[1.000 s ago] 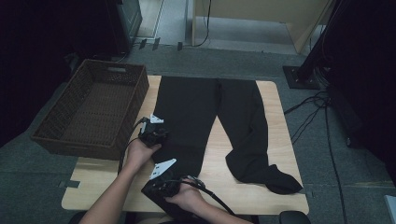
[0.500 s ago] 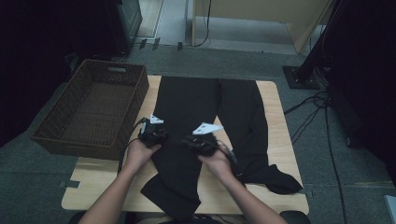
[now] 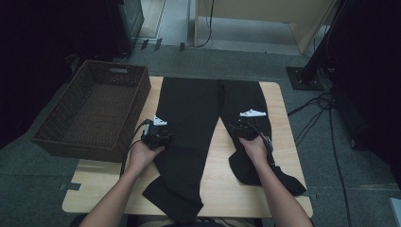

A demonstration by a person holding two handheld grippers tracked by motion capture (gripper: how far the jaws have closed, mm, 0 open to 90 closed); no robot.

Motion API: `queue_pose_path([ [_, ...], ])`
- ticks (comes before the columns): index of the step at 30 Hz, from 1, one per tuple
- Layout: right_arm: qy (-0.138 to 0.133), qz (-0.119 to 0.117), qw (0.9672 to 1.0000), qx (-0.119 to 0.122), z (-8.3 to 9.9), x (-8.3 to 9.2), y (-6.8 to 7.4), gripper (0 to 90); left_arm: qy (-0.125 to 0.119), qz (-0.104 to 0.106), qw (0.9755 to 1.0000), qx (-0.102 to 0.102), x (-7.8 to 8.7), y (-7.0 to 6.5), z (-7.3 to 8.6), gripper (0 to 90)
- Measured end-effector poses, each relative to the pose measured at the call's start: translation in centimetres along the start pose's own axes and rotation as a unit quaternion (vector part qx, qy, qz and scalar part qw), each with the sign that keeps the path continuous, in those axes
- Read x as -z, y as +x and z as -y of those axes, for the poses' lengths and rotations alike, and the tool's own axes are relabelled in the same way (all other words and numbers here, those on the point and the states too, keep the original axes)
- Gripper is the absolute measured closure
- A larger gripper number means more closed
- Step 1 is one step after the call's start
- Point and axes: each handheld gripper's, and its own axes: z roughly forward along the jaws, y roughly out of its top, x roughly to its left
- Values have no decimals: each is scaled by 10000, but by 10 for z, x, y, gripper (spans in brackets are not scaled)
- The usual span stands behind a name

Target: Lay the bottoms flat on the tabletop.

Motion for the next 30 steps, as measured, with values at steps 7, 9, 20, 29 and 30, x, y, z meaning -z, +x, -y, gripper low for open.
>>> queue_pose_path([
  [7,-121,66,9995,299,9,-4,8,663,36,74,10000,10,-2,-2,-4,619],
  [9,-97,71,9996,266,9,-3,9,801,2,126,9999,10,-3,-3,-7,555],
  [20,177,-220,9991,312,17,10,37,900,-127,344,9993,78,-22,-11,-20,364],
  [29,349,-861,9947,437,52,44,80,900,-1,442,9990,-49,-2,-26,2,399],
  [30,366,-971,9935,473,58,50,86,900,21,488,9988,8,1,-28,5,409],
])
